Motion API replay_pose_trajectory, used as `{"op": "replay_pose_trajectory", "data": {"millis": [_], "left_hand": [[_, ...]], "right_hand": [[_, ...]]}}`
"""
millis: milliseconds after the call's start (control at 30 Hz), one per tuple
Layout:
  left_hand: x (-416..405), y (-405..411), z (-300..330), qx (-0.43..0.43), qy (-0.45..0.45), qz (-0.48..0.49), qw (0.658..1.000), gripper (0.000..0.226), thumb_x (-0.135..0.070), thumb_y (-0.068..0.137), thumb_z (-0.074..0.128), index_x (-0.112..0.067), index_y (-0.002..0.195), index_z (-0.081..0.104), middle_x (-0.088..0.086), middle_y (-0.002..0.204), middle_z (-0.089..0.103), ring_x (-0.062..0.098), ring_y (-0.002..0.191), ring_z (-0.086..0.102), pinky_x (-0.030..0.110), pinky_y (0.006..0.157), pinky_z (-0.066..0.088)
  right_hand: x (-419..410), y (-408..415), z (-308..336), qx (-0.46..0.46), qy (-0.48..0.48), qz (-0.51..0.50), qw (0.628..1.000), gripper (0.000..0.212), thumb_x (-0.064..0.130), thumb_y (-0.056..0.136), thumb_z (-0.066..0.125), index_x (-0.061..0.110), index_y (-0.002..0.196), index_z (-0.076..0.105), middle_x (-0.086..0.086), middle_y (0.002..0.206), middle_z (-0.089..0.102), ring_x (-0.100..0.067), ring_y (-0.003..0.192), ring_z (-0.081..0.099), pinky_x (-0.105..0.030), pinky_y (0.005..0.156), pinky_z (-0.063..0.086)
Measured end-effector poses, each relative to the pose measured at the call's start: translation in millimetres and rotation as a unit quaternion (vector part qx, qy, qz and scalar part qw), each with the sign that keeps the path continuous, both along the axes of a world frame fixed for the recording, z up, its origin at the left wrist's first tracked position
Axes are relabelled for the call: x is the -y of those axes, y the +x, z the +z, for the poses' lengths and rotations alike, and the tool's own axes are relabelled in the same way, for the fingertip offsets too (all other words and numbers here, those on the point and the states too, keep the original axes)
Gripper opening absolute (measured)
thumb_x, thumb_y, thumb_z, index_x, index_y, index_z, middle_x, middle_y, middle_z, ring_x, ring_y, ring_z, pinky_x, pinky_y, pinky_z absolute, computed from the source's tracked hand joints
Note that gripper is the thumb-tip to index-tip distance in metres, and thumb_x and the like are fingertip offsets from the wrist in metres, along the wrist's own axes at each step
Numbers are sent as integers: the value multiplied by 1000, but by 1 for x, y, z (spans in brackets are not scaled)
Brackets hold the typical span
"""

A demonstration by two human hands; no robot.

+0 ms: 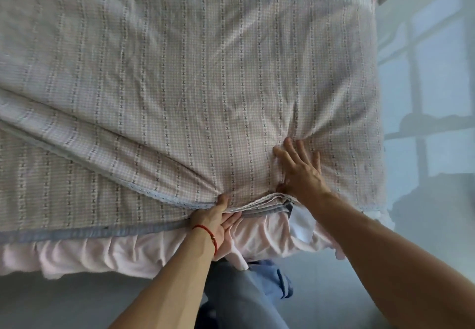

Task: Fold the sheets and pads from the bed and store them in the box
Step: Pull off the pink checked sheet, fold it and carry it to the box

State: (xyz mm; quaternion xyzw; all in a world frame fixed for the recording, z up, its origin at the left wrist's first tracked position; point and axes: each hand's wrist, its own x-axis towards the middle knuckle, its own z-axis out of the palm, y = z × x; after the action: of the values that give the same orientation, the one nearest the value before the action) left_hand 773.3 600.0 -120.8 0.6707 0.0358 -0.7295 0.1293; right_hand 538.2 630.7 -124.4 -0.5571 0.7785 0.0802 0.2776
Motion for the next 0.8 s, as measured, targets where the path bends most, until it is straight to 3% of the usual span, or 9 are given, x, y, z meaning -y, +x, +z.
{"op": "replay_pose_trajectory", "data": {"millis": [100, 167, 233, 333, 433, 567, 667, 800], "left_hand": [[-2, 8, 18, 5, 3, -6, 1000, 33, -15, 91, 74, 3, 116, 62, 24, 110, 70, 38, 93, 72, 36, 59, 63], [-2, 19, 29, 19, -33, -14, 999, 32, -16, 89, 77, 3, 111, 65, 22, 108, 72, 34, 95, 73, 36, 66, 64], [12, 38, 44, 38, -75, -1, 996, 24, -19, 90, 76, -2, 105, 67, 19, 107, 72, 29, 94, 72, 31, 64, 62], [43, 76, 52, 83, -136, 12, 987, 15, -19, 94, 71, -7, 99, 64, 13, 100, 70, 22, 85, 69, 27, 58, 59], [52, 104, 49, 117, -180, -34, 976, 13, -10, 91, 74, -5, 97, 64, 17, 106, 73, 25, 87, 75, 36, 71, 62], [27, 126, 47, 125, -173, -69, 974, 12, -6, 92, 73, 1, 93, 63, 25, 100, 73, 30, 81, 74, 32, 63, 63], [22, 139, 48, 89, -140, -69, 984, 13, -9, 91, 74, -2, 91, 64, 26, 95, 73, 25, 72, 74, 29, 62, 61], [53, 156, 47, 40, -108, -116, 987, 26, -32, 87, 78, -7, 89, 71, 13, 80, 75, 19, 63, 68, 27, 57, 53]], "right_hand": [[-15, 17, 29, 28, -34, -42, 998, 95, 33, 81, 84, 31, 159, 29, -3, 171, 15, -31, 158, 10, -62, 123, 18], [-39, 43, 41, 37, -145, -58, 987, 67, 24, 83, 80, 26, 145, 53, -4, 157, 45, -30, 145, 39, -51, 114, 39], [-71, 69, 46, 32, -198, -35, 979, 49, 16, 81, 77, 23, 129, 66, -1, 133, 60, -24, 121, 55, -43, 99, 49], [-97, 91, 43, -3, -213, -24, 977, 44, 9, 78, 80, 19, 120, 69, -1, 114, 62, -25, 103, 56, -40, 87, 50], [-110, 103, 39, -31, -227, -47, 972, 39, 3, 80, 78, 15, 115, 70, -4, 110, 64, -27, 98, 58, -39, 83, 51], [-109, 130, 43, -54, -180, -126, 974, 41, -3, 70, 73, 12, 109, 71, -8, 107, 72, -34, 107, 62, -44, 86, 53], [-69, 168, 59, -85, -181, -187, 962, 34, 5, 75, 74, 16, 107, 73, -4, 106, 67, -32, 95, 64, -41, 82, 49], [-7, 246, 72, 12, -230, -66, 971, 33, 16, 82, 75, 21, 114, 68, 1, 111, 63, -23, 99, 60, -38, 87, 49]]}}
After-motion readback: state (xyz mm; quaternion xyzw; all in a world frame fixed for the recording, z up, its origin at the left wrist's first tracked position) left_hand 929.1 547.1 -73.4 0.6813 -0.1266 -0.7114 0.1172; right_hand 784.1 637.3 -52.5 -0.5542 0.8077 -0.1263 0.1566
